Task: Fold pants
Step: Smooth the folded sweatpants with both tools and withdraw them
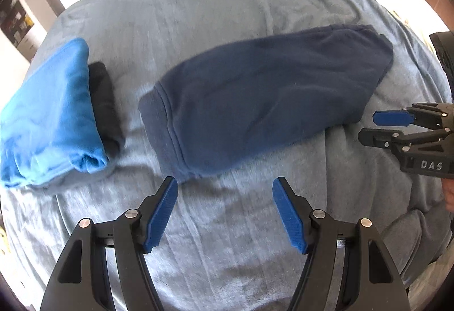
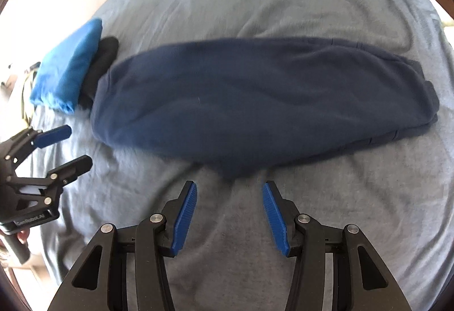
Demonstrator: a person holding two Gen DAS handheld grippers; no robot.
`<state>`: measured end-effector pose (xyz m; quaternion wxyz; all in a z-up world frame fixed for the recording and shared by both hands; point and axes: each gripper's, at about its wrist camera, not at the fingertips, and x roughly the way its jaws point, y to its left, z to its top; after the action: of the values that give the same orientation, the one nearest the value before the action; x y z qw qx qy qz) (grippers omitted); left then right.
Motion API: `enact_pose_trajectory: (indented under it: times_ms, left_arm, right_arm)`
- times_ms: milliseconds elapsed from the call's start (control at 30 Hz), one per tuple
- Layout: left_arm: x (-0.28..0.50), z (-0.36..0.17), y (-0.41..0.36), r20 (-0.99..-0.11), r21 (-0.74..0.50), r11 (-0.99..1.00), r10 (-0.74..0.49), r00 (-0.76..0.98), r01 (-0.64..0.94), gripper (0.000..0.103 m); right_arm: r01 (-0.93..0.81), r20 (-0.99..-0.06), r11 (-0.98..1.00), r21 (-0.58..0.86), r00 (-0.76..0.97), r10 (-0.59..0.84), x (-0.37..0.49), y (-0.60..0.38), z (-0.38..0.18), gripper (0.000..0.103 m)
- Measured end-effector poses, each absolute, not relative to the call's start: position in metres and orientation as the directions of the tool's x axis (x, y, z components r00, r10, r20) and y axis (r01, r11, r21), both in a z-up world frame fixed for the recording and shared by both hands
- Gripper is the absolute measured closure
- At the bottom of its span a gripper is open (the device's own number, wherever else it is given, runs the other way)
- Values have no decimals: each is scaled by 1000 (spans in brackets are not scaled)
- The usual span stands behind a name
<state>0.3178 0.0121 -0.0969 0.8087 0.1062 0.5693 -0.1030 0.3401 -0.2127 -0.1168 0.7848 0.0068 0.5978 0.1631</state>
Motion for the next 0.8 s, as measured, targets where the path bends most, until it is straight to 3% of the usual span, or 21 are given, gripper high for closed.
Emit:
enact_pose_trajectory:
  times_ms: [300,500,800]
  left_arm:
    - [319,-118,37,-951,48,987,-2,310,152,35]
    - [319,-117,40,-943,54,990,7,332,132,34]
    - [323,-124,37,-947,45,990,-1,320,136,34]
  right_arm:
    - [-352,-929,926,136,280,242,350,-194,-127,53]
    - [-406,-901,907,109,345,263,366,-190,-112,53]
    - [-418,-928,901,118,277,250,365,-199,-138,53]
